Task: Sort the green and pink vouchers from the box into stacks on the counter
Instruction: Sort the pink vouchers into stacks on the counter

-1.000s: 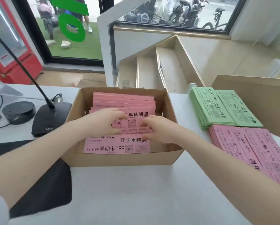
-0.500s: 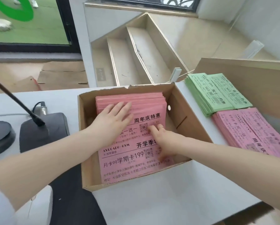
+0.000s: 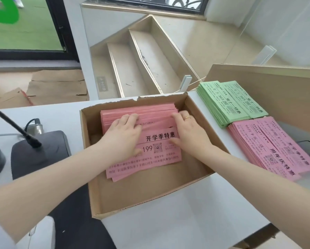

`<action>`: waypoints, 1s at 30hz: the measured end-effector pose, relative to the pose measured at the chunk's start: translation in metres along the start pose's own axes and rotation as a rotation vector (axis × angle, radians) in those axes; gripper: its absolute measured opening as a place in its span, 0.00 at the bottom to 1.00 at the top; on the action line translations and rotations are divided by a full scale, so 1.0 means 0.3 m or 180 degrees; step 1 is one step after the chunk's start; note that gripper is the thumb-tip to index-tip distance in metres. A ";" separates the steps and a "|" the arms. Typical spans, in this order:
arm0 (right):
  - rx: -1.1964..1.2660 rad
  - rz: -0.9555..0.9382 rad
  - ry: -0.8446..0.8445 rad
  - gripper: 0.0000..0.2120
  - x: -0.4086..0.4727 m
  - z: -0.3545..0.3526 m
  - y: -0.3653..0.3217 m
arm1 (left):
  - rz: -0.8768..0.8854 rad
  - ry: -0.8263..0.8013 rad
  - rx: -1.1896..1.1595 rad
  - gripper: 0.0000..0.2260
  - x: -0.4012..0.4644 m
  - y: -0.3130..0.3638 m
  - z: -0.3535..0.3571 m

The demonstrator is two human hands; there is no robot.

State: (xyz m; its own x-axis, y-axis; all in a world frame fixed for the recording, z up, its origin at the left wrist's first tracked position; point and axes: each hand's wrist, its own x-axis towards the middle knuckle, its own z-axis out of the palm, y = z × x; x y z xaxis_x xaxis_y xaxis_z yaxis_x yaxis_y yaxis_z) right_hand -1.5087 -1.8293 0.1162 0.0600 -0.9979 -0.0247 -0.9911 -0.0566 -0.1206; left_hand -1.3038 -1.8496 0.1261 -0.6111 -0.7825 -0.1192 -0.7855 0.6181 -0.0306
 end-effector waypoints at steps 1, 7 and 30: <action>-0.0230 -0.0283 0.0217 0.31 0.006 -0.003 -0.008 | 0.0033 0.0019 0.0082 0.30 -0.004 0.002 0.001; -0.0671 -0.0768 0.0079 0.32 0.046 0.021 -0.051 | -0.0289 -0.0187 -0.0521 0.33 0.004 0.005 0.008; -0.0402 -0.1116 0.0565 0.05 -0.085 -0.175 0.008 | -0.0190 0.1010 -0.0830 0.08 -0.094 0.043 -0.135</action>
State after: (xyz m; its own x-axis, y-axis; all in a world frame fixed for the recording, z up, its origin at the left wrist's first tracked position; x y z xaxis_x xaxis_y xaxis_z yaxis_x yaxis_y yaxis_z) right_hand -1.5189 -1.8057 0.1686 0.3860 -0.9068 0.1692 -0.9218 -0.3865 0.0317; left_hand -1.3007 -1.8228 0.1693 -0.5314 -0.8259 0.1883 -0.7940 0.5631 0.2290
